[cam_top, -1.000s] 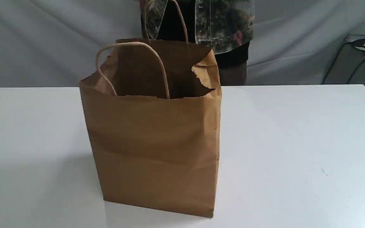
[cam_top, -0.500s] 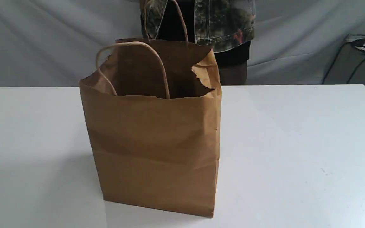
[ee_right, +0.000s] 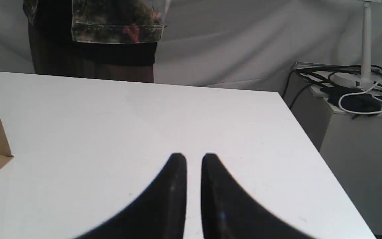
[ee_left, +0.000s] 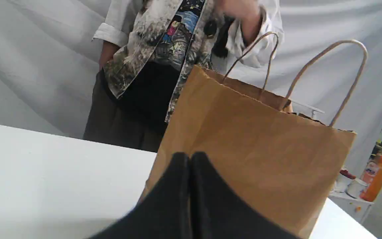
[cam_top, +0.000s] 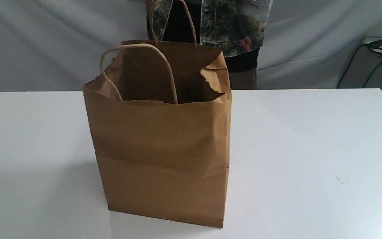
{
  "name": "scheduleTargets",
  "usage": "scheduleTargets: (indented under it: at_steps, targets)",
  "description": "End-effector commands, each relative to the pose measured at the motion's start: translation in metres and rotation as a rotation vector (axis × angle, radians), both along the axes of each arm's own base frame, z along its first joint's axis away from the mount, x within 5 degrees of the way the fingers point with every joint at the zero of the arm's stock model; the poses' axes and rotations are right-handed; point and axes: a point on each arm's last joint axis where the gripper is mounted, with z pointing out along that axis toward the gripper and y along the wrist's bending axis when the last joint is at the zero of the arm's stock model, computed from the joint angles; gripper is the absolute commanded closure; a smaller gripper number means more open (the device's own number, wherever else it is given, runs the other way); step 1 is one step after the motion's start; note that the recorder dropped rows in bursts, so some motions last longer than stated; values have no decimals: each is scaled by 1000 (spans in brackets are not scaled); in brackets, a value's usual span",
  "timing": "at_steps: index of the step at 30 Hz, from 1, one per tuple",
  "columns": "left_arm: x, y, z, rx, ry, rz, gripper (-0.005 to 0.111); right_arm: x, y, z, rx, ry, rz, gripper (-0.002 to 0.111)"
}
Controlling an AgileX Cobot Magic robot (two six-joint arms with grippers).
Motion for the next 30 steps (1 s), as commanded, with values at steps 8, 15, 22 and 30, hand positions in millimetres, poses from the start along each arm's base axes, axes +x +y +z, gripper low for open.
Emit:
scheduleTargets:
  at_steps: [8,15,22,30]
  targets:
    - [1,1,-6,20,51,18,107,0,0,0,0,-16,-7,99]
    - [-3,-5,6,368,-226,-8,107,0,0,0,0,-16,-7,99]
    - [-2,-3,7,482,-269,34,107,0,0,0,5,-16,-7,99]
    - [-1,-3,-5,506,-133,-4,107,0,0,0,5,-16,-7,99]
